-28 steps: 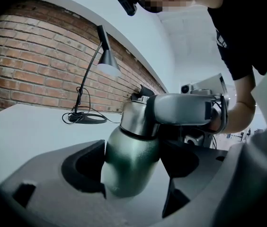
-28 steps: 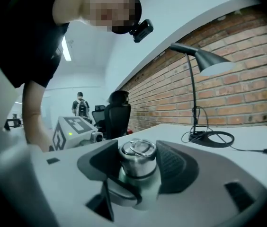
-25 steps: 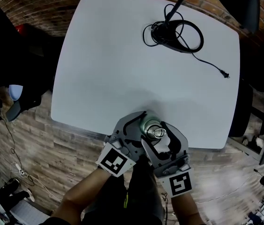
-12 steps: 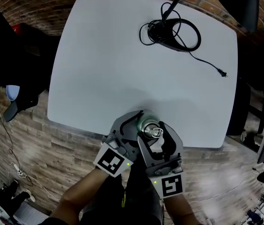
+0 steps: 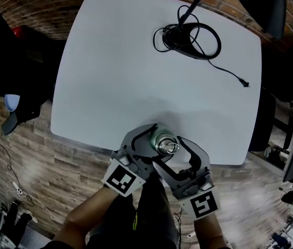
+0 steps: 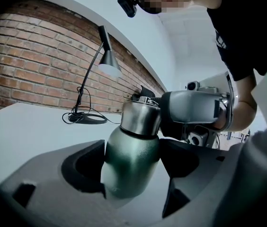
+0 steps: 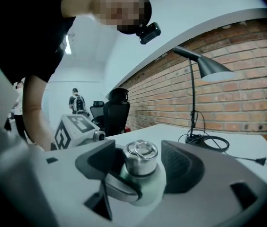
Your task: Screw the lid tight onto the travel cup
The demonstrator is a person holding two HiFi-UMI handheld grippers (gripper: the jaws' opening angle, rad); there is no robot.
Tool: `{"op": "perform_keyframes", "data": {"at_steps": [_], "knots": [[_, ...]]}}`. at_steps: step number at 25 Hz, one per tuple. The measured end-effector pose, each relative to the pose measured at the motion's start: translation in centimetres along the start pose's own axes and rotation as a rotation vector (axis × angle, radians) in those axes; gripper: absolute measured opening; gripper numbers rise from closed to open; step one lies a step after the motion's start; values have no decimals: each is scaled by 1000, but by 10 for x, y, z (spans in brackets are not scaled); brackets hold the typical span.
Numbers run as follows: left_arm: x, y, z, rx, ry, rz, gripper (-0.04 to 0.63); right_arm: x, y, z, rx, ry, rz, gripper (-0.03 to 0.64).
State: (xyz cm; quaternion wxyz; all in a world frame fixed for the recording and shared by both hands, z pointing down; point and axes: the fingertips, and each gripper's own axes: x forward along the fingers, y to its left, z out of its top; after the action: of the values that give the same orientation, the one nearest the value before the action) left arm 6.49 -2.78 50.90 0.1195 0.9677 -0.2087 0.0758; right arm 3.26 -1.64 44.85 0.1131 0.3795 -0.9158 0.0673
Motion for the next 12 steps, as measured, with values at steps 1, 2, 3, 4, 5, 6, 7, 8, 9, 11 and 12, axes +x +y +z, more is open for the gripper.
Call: {"op": "perform_keyframes", "data": {"at_steps": [1,2,3,4,5,6,7,8,9,11,12], "knots": [[0,0,0,0,0,-1,347,1,1,-1,-29,19,42,284],[0,0,0,-1,0,-2,347,2,2,-2,-55,37,82,282],[0,0,0,-1,0,-3,347,4,2,-2,-78,52,116,284],[0,0,-1,0,1,-4,347,5,1,-2,-98,62,143,284],[0,0,-1,2,2,-6,347,6,0,-2,-111,68,166,283],[-1,0,-1,3,3,-7,347,7,-1,-2,-115,71,185,284],[-1,0,-2,3,2,-7,347,7,-2,-1,-110,72,204,284],[-1,0,-2,1,1,-6,347,8,-2,-1,-100,72,224,284],[0,0,-2,-2,2,-5,347,9,-2,-2,-91,72,244,284],[0,0,-2,-3,3,-5,347,12,0,-5,-87,82,272,282],[0,0,-1,-2,4,-5,347,12,0,-7,-92,92,278,282]]}}
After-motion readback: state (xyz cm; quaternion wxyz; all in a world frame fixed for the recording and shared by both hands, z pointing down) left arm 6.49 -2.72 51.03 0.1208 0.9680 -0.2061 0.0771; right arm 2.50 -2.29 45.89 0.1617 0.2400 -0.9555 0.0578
